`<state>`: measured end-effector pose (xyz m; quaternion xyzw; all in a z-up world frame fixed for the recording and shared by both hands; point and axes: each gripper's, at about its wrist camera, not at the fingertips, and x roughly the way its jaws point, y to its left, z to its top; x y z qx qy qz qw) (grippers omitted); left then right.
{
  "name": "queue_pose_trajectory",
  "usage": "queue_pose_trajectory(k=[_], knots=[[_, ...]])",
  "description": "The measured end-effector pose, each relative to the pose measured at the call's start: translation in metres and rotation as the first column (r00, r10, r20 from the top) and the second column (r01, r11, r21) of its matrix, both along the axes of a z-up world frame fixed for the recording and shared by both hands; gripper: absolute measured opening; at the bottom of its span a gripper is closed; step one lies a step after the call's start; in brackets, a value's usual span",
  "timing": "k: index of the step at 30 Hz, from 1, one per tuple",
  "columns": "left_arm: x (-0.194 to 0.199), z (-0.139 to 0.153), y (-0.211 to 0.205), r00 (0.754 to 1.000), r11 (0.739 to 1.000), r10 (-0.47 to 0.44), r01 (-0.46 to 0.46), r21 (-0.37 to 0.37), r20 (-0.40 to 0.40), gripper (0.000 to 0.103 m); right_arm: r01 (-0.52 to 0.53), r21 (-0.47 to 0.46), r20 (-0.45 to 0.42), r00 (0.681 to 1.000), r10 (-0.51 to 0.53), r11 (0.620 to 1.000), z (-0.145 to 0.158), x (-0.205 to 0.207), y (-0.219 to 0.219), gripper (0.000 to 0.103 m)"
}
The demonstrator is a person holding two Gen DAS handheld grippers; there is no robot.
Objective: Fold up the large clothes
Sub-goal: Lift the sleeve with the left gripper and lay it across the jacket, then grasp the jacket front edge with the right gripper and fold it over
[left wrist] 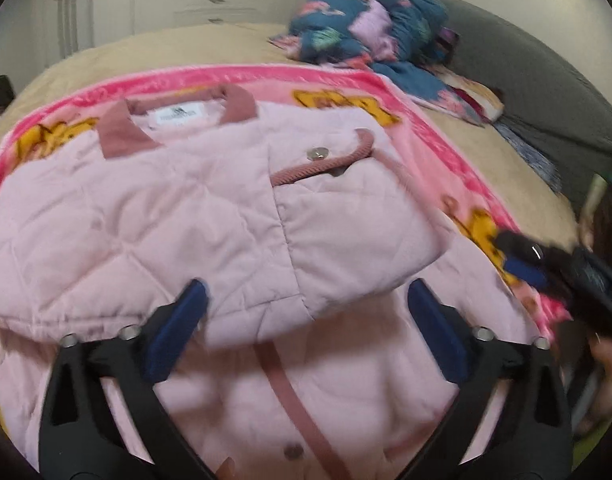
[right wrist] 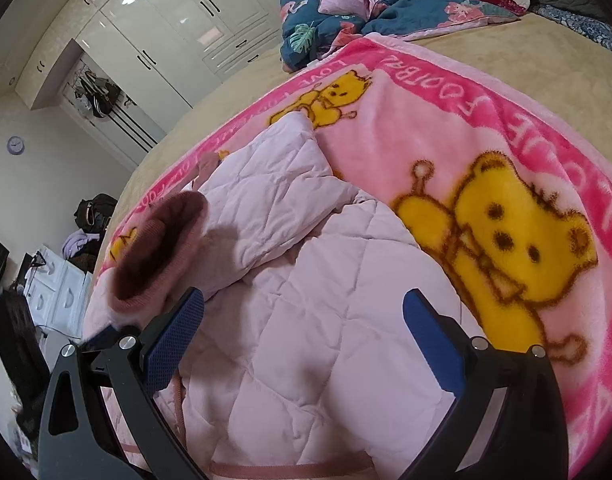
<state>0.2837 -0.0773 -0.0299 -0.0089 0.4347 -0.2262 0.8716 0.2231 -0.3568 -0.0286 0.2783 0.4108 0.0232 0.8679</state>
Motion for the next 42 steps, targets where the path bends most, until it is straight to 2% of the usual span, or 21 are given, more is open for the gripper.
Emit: queue_pose_trajectory(k=[3,7,10,16,17,18,21,23,25,30,32,37,40,42], knots=[[-0.011,0.001,0.011,0.999,0.999,-0.036,0.036,-0.007,-0.020,0.094,-0.020,0.010,-0.001,1.000,0.020,1.000,0.000,0.004,0.008,0.099],[-0.010,0.013,0.049,0.998,0.998,0.055,-0.055,-0.007,-0.012,0.094,-0.090,0.030,0.003,0.996,0.089,0.996,0.000,0.012,0.029,0.099],[-0.005,0.026,0.083,0.987,0.987,0.158,-0.158,-0.040,0.004,0.094,-0.174,0.122,0.001,0.985,0.175,0.977,-0.008,0.022,0.051,0.099],[0.005,0.043,0.150,0.938,0.930,0.347,-0.345,-0.125,-0.001,0.094,-0.220,0.213,-0.050,0.971,0.235,0.952,-0.028,0.043,0.080,0.098],[0.006,0.044,0.160,0.927,0.918,0.375,-0.372,-0.137,-0.005,0.094,-0.212,0.227,-0.070,0.970,0.233,0.950,-0.034,0.046,0.083,0.096],[0.006,0.045,0.168,0.917,0.907,0.398,-0.395,-0.145,-0.009,0.094,-0.212,0.222,-0.077,0.969,0.234,0.952,-0.037,0.048,0.086,0.088],[0.006,0.043,0.191,0.887,0.871,0.460,-0.458,-0.176,-0.031,0.094,-0.242,0.182,-0.079,0.963,0.259,0.953,-0.039,0.052,0.096,0.056],[0.005,0.040,0.201,0.875,0.853,0.481,-0.480,-0.206,-0.048,0.094,-0.273,0.134,-0.072,0.956,0.284,0.953,-0.036,0.053,0.104,0.044],[0.004,0.038,0.208,0.867,0.840,0.496,-0.495,-0.225,-0.055,0.094,-0.320,0.066,-0.040,0.946,0.323,0.945,-0.026,0.051,0.112,0.026],[-0.002,0.032,0.212,0.861,0.829,0.505,-0.505,-0.241,-0.065,0.094,-0.383,-0.124,0.111,0.911,0.396,0.915,0.019,0.047,0.131,0.018],[-0.001,0.032,0.213,0.863,0.830,0.501,-0.502,-0.243,-0.067,0.094,-0.403,-0.193,0.174,0.883,0.435,0.895,0.047,0.055,0.135,0.017],[0.001,0.034,0.214,0.861,0.824,0.505,-0.502,-0.263,-0.063,0.094,-0.392,-0.355,0.265,0.828,0.494,0.849,0.104,0.074,0.128,0.017],[0.002,0.033,0.212,0.863,0.826,0.501,-0.499,-0.261,-0.065,0.094,-0.389,-0.416,0.272,0.809,0.521,0.822,0.113,0.091,0.121,0.017],[0.003,0.032,0.208,0.866,0.831,0.496,-0.496,-0.253,-0.068,0.094,-0.394,-0.410,0.251,0.818,0.517,0.823,0.102,0.105,0.114,0.017]])
